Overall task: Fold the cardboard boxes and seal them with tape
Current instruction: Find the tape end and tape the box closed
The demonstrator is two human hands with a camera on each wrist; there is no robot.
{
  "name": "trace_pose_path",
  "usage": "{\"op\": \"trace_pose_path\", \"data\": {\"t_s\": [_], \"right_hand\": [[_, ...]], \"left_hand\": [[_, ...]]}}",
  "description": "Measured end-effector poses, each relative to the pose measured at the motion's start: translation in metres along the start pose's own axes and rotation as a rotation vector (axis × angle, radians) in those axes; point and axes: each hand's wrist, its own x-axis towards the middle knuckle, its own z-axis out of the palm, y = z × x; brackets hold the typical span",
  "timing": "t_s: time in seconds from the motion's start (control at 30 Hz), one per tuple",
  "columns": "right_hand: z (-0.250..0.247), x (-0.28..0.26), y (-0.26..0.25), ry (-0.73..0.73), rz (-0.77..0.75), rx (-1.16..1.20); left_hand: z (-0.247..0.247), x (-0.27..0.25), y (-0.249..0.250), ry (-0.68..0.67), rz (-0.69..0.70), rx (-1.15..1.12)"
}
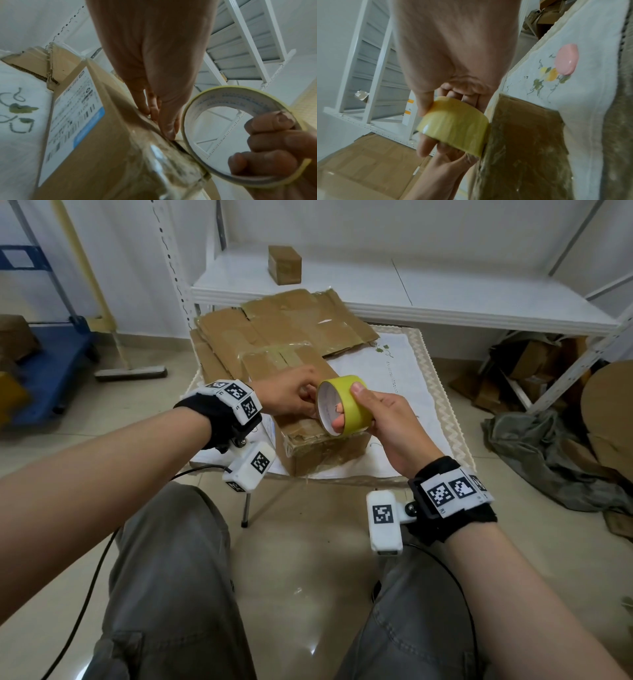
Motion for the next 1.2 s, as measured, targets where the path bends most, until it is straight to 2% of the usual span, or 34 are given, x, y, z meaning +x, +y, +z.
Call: {"op": "trace_pose_path", "data": {"t_s": [0.27,0.73,0.9,1.2], "right_hand": [[-0.008,-0.014,-0.011,0.03,0.098,0.015],[-0.01,-0.022,-0.013,0.102,0.212,0.054],[-0.012,-0.024,-0.005,0.104,0.253,0.031],[-0.017,-0.029,0.001,0.02,0.16,0.008]], "left_hand": [[-0.002,0.0,0.011,-0.055,-0.031,-0.007],[0.004,0.0,0.009,-0.038,-0.022,-0.068],[0.008,0.006,0.014,-0.05,0.044,0.044],[0.0,0.004,0.022,-0.036,0.077,0.101]]}}
